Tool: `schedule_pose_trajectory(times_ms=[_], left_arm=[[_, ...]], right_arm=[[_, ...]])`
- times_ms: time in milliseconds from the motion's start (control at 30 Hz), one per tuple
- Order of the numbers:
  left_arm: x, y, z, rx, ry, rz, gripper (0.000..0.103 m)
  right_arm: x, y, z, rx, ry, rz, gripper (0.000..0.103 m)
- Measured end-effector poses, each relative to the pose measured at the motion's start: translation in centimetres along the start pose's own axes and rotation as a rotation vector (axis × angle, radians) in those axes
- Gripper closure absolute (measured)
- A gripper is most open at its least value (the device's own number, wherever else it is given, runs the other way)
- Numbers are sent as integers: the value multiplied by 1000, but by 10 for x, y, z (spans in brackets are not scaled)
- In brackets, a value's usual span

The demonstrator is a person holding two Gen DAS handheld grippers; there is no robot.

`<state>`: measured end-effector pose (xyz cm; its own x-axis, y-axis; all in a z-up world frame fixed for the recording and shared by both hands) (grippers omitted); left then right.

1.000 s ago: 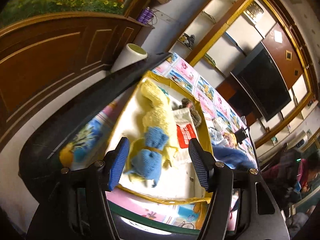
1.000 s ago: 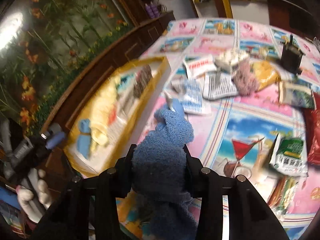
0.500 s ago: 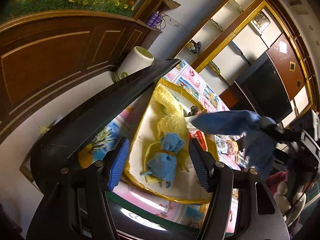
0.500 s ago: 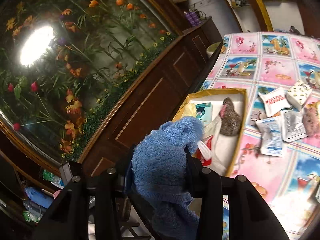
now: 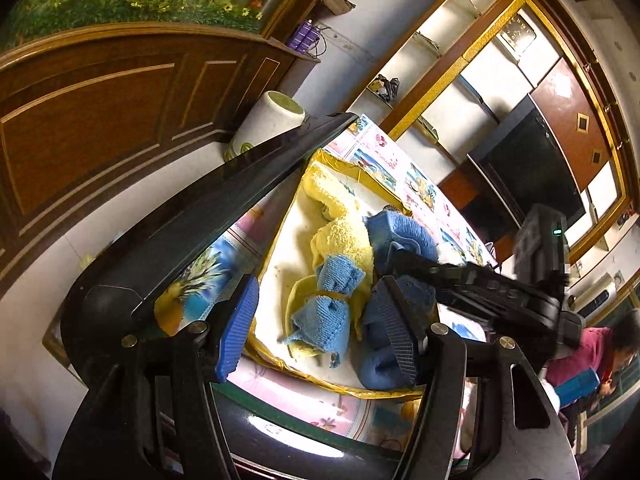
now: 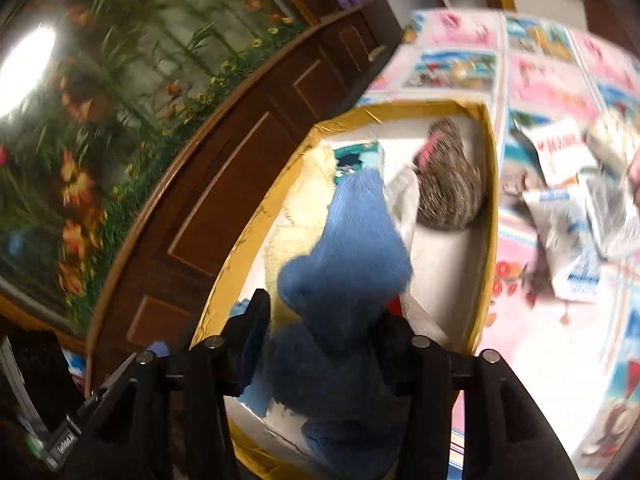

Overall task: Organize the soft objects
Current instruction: 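Carry the blue towel over the box and lower it with the right tool, then grasp green-white medicine sachet with left tool while right tool grasps red foil bag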

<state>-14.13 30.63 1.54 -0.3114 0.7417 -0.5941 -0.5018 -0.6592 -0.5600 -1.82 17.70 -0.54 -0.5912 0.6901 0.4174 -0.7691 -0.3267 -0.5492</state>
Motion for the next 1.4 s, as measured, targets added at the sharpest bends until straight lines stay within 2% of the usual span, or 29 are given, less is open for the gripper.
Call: schedule_pose_trajectory(times_ms=[133,267,333,433,533,567,600,733,900,1200,1400], left_arm=[[-7,3,1,-1,-7,-16,41],[-17,8,0,6,-4,-44,41],[-23,10,0,8,7,-66,41],[-37,17,1,11,28,-107,41],[-55,26,-3,28,51,-157,41],[-63,31,-5,40,63,-178,41],[-70,35,-8,52,73,-196,41],[-103,57,-21,111,105,-277,41],[-143,90,-40,197,129,-367,41],[-198,155,-70,359,140,-491,41],[-222,174,-90,406,121,-528,41]], right_arm=[[0,-2,31,-72,-17,32,47],[-22,5,71,-152,21,42,44],[-37,10,93,-200,77,51,44],[-72,16,137,-290,217,54,43],[-124,32,187,-365,355,14,30],[-138,36,198,-373,395,-16,29],[-158,43,209,-371,428,-60,29],[-222,72,239,-352,454,-240,29],[-261,96,237,-296,472,-328,29],[-320,91,212,-223,524,-385,29],[-324,77,195,-194,571,-325,29]])
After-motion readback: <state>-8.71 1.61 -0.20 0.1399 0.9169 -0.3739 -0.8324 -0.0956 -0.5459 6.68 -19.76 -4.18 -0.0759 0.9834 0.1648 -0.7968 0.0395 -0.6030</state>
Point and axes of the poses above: each gripper's, at about its wrist camera, not at the fingertips, and z roughly against the way its jaws point, x to its left, y to its underside, the point moved 8 cm from there along -z, roughly the way its jaws point, and after that the axes turned 4 degrees about z, right-handed, at the moved point
